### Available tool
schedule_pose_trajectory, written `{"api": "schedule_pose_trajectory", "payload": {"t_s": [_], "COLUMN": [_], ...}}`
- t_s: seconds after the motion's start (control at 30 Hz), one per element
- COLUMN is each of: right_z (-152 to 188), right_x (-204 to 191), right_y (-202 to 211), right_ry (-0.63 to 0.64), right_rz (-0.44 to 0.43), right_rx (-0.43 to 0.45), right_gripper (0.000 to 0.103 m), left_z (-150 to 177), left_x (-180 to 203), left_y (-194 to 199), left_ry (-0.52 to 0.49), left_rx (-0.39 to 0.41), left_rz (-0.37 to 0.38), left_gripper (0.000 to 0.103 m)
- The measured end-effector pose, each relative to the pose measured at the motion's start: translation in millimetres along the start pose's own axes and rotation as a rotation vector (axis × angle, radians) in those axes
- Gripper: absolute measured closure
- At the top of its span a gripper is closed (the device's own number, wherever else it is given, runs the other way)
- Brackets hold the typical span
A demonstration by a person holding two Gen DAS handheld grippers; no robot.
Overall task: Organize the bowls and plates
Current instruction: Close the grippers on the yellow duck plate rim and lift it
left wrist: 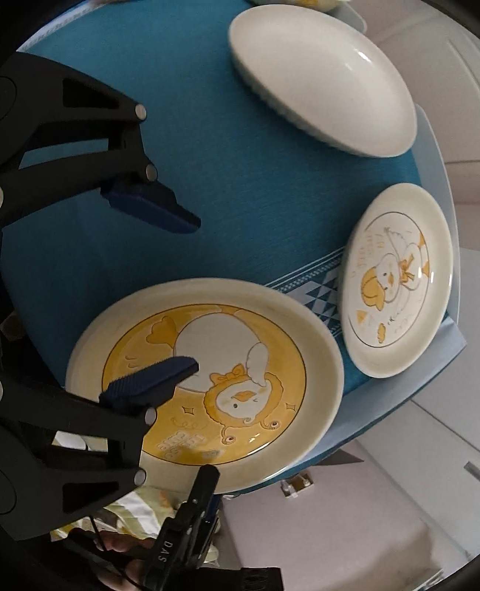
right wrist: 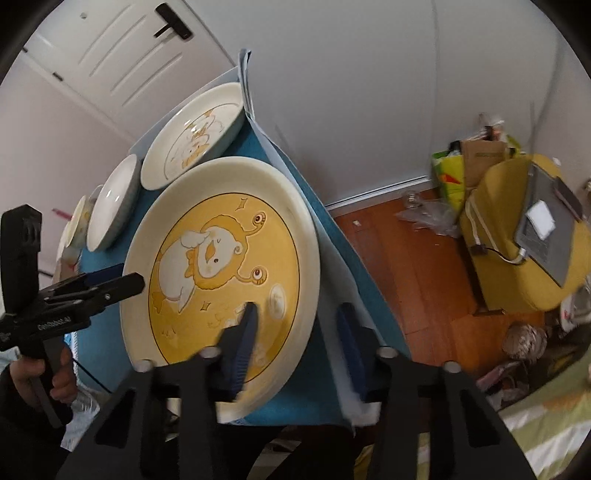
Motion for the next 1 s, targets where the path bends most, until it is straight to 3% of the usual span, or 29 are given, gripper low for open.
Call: {"api": "schedule_pose_trajectory", "payload": {"t_s": [0.17, 0.27, 0.77, 1.0], "right_z": [-8.8, -14.7, -20.1, -30.5], "right_x": [-1.5, -1.5, -0.6, -11.0], "right_y": [-1.7, -3.6, -11.7, -6.6], "right_ry": [0.076, 0.104, 0.199, 0.262], "right_rz": [-0.025, -0.012, 0.050, 0.042], "right_rx": [0.007, 0.017, 0.007, 0.022], "right_gripper": [0.079, 0.087, 0.090, 0.090], "left_z": [7.9, 11.2, 25.7, 21.1], "left_x": [-1.8, -3.2, -2.1, -3.9], "left_y": [-4.7, -0.5, 17.9, 20.9], "left_ry": [0.039, 0.043, 0.028, 0.078], "left_rx": [0.001, 0.019, 0.095, 0.133], "left_rz": [-0.013, -0.015, -0.058, -0.067], "left_gripper": [0.070, 0.079, 0.083, 0.083]}}
Point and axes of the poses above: each gripper's, at about its wrist camera, not at the fingertips, and y roughly against the way its jaws point, x to its right, z to its underside, the point moved 7 cm from there along -y, roughly the way its jaws point, and after that the axes turned 13 degrees about y, right-handed, at the moved point
